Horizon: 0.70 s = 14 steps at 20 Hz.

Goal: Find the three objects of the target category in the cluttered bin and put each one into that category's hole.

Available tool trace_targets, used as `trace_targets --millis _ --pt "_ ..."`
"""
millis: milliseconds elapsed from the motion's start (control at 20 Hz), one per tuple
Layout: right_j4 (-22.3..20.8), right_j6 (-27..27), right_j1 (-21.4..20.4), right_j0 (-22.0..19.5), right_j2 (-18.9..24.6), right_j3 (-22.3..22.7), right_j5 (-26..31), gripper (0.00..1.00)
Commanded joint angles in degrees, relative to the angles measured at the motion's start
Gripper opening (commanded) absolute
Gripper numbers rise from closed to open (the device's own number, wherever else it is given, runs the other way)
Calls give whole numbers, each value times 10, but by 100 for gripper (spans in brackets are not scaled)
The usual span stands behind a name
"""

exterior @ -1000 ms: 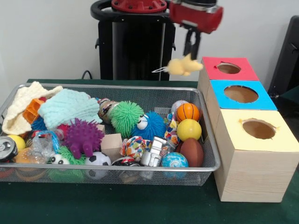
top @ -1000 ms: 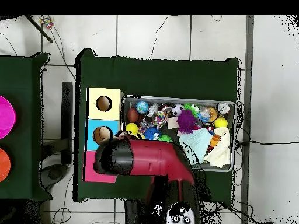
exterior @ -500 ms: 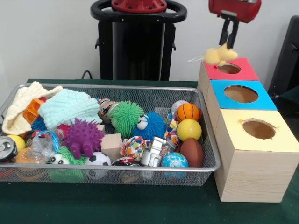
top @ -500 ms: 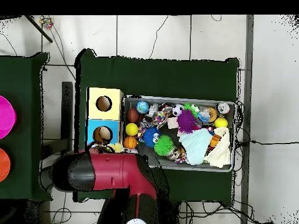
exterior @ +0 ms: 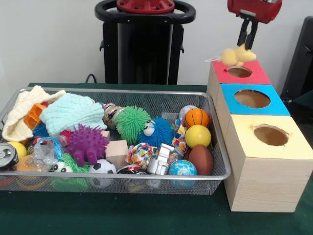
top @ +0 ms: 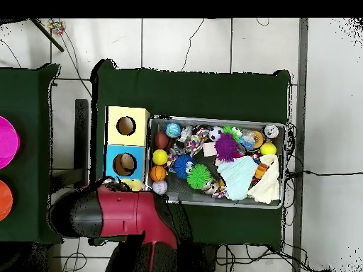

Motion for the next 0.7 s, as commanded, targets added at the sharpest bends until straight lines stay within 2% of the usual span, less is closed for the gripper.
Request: trace_targets --millis 50,200,400,500,600,700 --pt "55 125 29 -19 13 65 -23 0" --pt "66 138 33 0 14 88 -56 0" --pt "63 167 53 45 -12 94 -78 0" --pt "71 168 61 54 -14 105 -96 0" --pt "88 155 58 48 0 122 -114 0" --pt "115 127 46 24 31 147 -121 0"
